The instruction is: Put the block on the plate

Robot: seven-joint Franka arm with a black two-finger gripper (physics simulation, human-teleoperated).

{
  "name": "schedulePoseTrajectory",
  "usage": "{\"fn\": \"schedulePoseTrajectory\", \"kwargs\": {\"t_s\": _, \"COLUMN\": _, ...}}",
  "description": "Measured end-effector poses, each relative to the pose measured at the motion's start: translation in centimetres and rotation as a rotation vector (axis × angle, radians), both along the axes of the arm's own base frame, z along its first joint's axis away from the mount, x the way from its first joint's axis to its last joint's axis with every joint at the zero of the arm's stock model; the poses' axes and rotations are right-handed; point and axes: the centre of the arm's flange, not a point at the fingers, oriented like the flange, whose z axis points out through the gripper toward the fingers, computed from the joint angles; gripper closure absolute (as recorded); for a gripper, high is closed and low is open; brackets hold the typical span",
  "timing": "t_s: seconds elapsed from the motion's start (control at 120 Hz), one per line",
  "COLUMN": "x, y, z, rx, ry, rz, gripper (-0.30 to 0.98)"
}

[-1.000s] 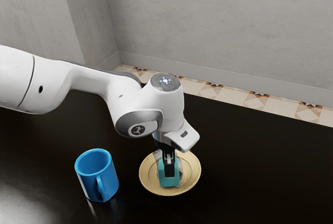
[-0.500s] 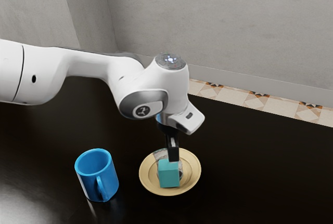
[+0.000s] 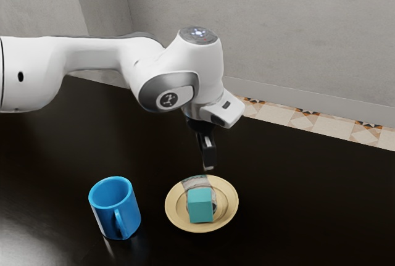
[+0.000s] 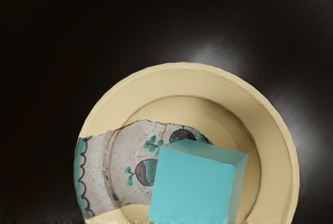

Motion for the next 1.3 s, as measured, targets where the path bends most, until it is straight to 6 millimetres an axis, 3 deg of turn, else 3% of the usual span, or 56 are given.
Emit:
{"fn": "schedulePoseTrajectory", "kwargs": {"t_s": 0.142, "x": 0.9, "y": 1.0, "z": 3.7, "rx": -0.008, "ry": -0.015, "rz": 0.044, "gripper": 0.00}}
{"fn": "schedulePoseTrajectory", "kwargs": {"t_s": 0.358, "x": 2.5, "y": 5.3, "z": 5.2, "rx": 0.000, "ry": 0.014, "rz": 0.142, "gripper": 0.00}}
{"fn": "schedulePoseTrajectory", "kwargs": {"t_s": 0.642, "x": 5.0, "y": 12.8, "z": 5.9, "rx": -0.008, "ry": 0.027, "rz": 0.302, "gripper": 0.00}}
{"fn": "schedulePoseTrajectory", "kwargs": {"t_s": 0.875, "x": 6.2, "y": 18.5, "z": 8.2, "rx": -0.021, "ry": 0.011, "rz": 0.441, "gripper": 0.00}}
{"fn": "schedulePoseTrajectory", "kwargs": {"t_s": 1.133, "x": 6.3, "y": 28.9, "z": 10.3, "rx": -0.026, "ry": 0.023, "rz": 0.676, "gripper": 0.00}}
{"fn": "schedulePoseTrajectory", "kwargs": {"t_s": 1.3, "x": 5.8, "y": 31.5, "z": 13.2, "rx": -0.040, "ry": 0.009, "rz": 0.756, "gripper": 0.00}}
